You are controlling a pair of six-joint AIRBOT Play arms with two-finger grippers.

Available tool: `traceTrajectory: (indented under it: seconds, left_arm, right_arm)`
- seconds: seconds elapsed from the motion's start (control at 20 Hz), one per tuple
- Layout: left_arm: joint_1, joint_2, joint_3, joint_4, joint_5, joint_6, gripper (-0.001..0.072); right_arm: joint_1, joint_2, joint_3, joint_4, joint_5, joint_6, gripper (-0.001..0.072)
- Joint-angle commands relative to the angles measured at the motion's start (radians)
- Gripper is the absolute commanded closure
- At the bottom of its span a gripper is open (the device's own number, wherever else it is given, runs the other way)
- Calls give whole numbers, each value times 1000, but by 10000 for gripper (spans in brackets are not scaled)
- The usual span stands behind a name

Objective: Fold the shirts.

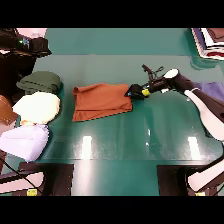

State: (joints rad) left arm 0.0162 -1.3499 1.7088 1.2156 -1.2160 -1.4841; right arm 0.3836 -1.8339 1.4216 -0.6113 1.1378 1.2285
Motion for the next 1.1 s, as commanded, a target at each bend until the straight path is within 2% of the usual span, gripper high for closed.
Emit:
traceTrajectory:
  seconds: [0.0, 0.05, 0.1, 0.3, 0.4, 0.65, 0.85, 1.05]
  left_arm:
    - [0, -1, 0, -9, -5, 0, 684]
    - [0, -1, 0, -19, -9, 0, 684]
    - [-4, -1, 0, -22, -11, 0, 684]
    - [-97, -1, 0, -13, -9, 0, 685]
    - [-166, -1, 0, -13, 3, 3, 685]
    - [-285, -1, 0, -13, 33, 19, 684]
    - [-334, -1, 0, -15, 70, 18, 684]
    - [-339, -1, 0, -18, 89, 18, 684]
  right_arm:
    - [60, -108, 127, 40, -1, 1, 397]
    - [67, -119, 151, 40, -1, 1, 575]
    - [68, -121, 170, 33, -2, 0, 693]
    - [-12, -45, 197, 16, -36, 2, 694]
    - [-109, 39, 197, -79, -38, 16, 694]
    - [-454, 248, 197, -344, -16, 176, 694]
    - [-718, 336, 197, -357, -9, 178, 694]
    - [-852, 344, 197, -357, -11, 178, 694]
